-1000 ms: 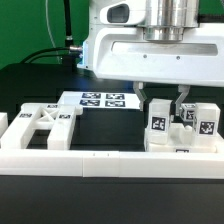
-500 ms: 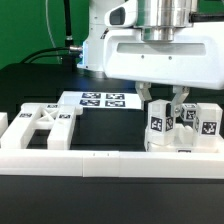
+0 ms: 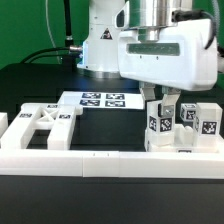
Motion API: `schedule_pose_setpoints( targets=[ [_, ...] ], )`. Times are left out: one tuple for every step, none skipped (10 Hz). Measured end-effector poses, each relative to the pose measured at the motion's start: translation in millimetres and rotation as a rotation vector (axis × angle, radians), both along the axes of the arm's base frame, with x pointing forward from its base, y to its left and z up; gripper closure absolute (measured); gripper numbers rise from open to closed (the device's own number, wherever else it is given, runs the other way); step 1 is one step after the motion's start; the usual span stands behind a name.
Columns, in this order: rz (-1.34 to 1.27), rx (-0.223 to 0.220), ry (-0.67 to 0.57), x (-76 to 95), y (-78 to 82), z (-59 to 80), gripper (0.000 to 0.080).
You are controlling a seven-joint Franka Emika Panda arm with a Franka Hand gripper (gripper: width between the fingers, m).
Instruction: Assemble chair
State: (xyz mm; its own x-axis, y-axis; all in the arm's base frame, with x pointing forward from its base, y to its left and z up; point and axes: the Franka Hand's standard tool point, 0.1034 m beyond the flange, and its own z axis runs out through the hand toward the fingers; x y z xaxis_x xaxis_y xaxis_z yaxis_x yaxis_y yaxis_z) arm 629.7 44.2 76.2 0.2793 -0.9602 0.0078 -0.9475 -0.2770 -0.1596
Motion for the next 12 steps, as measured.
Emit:
schedule_pose_setpoints(
  targets=[
    [-0.149, 0.046, -0.007, -1.2, -0.8, -0.1, 0.0512],
    [-0.268, 0.076, -0.001, -2.0, 0.0, -0.2, 0.0512],
    [-0.344, 0.089, 0.005, -1.9, 0.7, -0.4, 0.0512],
    [-0.408, 0.100, 0.011, -2.0, 0.8, -0.5, 0.0512],
    [-0.413, 0.101, 0.010, -1.8, 0.8, -0.4, 0.0512],
    [-0.387, 0.097, 0.009, -1.9, 0.8, -0.9, 0.0378],
    [-0.358, 0.091, 0.008, -2.1, 0.8, -1.4, 0.0378],
    [-0.317, 0.083, 0.014, -2.1, 2.8, -1.1, 0.0246],
    [-0.248, 0.072, 0.012, -1.6, 4.9, -1.1, 0.0167],
    [-0.192, 0.063, 0.009, -1.7, 3.8, -1.6, 0.0167],
    [-0.110, 0.050, 0.005, -1.7, 3.5, -1.7, 0.0155],
    [-0.030, 0.037, 0.001, -1.8, 3.5, -1.9, 0.0151]
  ],
)
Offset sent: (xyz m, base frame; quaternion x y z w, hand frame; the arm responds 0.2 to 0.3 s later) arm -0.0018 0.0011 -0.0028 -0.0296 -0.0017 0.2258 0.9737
